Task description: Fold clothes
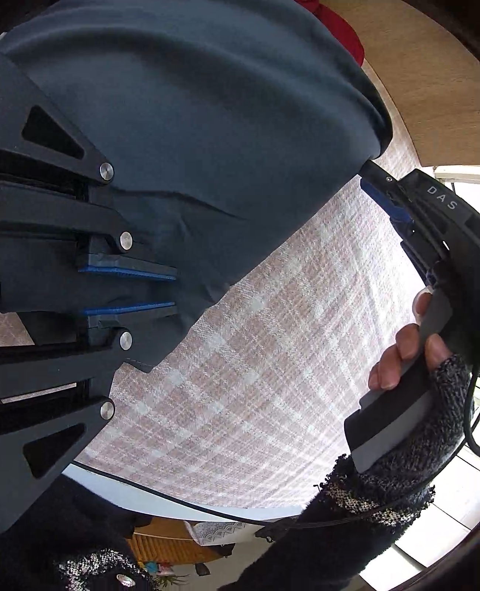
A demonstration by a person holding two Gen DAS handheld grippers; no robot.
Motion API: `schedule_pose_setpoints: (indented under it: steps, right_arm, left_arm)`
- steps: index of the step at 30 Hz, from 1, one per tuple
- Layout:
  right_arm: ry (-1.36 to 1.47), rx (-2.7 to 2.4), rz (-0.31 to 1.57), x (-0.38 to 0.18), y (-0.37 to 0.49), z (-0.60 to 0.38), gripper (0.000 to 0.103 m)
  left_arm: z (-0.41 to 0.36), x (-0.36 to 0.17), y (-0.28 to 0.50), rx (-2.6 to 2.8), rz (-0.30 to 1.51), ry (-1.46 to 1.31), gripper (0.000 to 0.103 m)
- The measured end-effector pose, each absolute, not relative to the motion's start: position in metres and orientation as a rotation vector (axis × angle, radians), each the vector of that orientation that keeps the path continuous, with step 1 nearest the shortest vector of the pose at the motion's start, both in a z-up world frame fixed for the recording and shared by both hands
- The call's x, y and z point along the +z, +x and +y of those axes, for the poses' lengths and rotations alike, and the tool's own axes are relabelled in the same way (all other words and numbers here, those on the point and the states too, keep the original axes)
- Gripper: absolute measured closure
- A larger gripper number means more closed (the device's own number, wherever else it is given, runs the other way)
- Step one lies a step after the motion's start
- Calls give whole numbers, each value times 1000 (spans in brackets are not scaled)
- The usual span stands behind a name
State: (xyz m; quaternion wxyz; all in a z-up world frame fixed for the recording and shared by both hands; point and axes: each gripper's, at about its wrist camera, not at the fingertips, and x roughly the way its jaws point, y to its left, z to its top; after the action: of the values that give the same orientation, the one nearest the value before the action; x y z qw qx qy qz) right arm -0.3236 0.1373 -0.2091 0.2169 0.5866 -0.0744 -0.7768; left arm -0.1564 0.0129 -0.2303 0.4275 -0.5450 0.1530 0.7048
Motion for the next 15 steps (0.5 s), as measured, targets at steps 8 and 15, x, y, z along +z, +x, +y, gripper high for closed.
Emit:
schedule_pose_setpoints:
  steps: [8,15]
  right_arm:
    - [1606,-2149,-215,-211,-349,137,96]
    - [1580,-2148,-246,-209,-360,141,95]
  left_arm:
    - [12,-230,-157,1762,379,-1352,93]
    - [8,-230,-154,1757,385,-1338,93]
